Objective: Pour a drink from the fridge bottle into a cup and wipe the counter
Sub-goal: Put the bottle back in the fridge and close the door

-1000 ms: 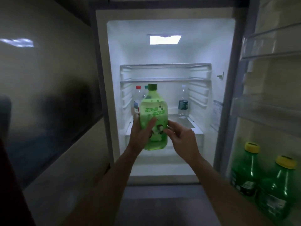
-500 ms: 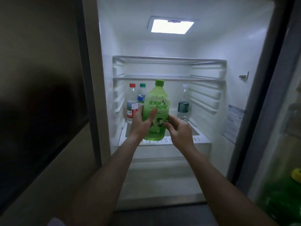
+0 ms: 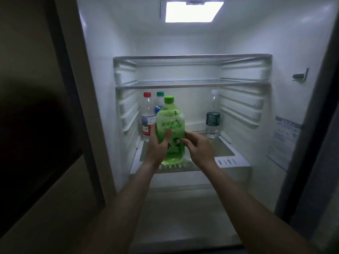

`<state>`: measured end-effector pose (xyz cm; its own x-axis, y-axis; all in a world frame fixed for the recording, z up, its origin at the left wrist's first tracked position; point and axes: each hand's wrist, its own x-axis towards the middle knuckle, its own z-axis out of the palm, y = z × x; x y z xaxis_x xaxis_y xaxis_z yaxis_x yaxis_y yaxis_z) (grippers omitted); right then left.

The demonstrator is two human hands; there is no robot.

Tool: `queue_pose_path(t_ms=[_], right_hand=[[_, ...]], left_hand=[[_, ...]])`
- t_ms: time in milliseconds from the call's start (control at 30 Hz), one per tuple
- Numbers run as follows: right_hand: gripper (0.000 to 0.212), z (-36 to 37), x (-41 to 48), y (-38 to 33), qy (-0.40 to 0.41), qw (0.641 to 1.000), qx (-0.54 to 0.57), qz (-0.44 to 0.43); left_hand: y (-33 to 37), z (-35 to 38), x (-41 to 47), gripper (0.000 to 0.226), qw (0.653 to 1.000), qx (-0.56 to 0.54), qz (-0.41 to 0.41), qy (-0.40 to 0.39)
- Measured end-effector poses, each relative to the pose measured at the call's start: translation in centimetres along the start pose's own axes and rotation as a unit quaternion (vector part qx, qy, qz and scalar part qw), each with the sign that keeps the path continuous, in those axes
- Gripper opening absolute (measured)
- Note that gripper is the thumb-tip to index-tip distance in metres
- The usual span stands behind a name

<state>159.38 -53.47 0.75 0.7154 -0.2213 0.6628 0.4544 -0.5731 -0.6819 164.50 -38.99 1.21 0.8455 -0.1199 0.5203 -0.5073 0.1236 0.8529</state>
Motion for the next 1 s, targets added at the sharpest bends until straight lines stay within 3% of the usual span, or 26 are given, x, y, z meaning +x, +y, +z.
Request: queue_pose_path(t_ms=[167, 300, 567, 767, 1000], right_hand=[[0.029, 1.2, 1.8, 1.2, -0.018, 0.999, -0.023, -0.027], [0.027, 2.4, 3.1, 2.1, -0.026, 0.999, -0.031, -0.015], [0.026, 4.9, 5.2, 4.3, -0.042, 0.999, -0.025, -0.003], [0.020, 6.2, 7.3, 5.6, -0.066, 0.993, -0.090, -0.046], [0.023, 6.9, 8.8, 6.1, -0.113, 0.983, -0.139, -0.043]], left_hand=[[-1.4, -0.2, 2.5, 0.028, 0.998, 0.049, -0.016, 0.024], [-2.8, -0.1, 3.8, 0.043, 0.995, 0.085, -0.025, 0.045], [-5.0, -1.0, 5.7, 0.044, 0.986, 0.141, -0.018, 0.092], [-5.5, -1.7, 7.2, 0.039, 0.985, 0.144, -0.039, 0.085], [-6.0, -2.5, 8.0, 0.054, 0.970, 0.225, -0.029, 0.084]])
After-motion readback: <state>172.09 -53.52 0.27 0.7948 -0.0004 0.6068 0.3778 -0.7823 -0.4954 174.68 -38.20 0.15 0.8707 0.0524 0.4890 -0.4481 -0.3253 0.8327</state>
